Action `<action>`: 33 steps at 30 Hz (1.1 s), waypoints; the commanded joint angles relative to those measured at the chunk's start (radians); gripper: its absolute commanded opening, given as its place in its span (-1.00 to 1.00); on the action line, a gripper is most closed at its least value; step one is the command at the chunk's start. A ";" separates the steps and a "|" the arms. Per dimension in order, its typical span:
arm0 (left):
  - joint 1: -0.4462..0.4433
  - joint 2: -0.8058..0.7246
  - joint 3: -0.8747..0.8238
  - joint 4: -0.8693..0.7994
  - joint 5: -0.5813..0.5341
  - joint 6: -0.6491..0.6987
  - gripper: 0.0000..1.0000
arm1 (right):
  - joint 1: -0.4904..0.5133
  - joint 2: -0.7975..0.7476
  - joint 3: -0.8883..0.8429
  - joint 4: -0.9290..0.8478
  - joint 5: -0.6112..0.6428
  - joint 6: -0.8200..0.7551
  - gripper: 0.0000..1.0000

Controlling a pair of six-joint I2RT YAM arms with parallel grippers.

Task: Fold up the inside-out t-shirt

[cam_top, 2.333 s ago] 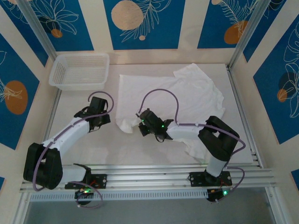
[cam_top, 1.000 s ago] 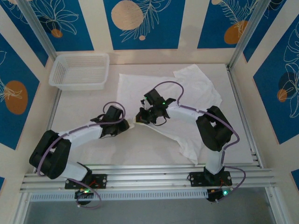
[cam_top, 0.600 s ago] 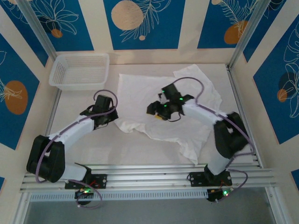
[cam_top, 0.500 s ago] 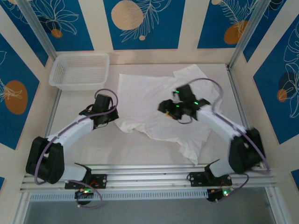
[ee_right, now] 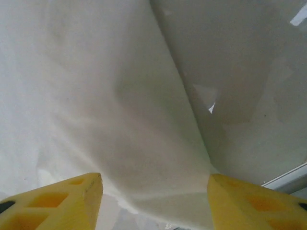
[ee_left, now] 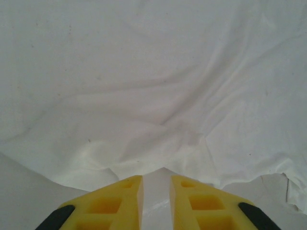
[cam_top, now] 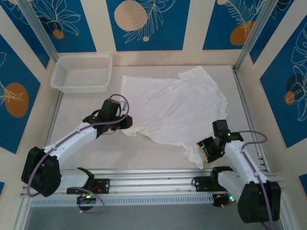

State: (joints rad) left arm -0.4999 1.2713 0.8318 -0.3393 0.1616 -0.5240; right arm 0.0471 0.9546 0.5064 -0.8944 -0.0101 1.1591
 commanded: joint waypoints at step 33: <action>-0.003 0.005 0.023 -0.041 0.016 0.040 -0.46 | 0.303 0.245 0.319 0.135 -0.079 -0.184 -0.12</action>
State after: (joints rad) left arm -0.4999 1.2716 0.8318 -0.3824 0.1558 -0.5087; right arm 0.2932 1.2106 0.8852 -0.7528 -0.0196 0.9451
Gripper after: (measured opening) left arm 0.267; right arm 0.445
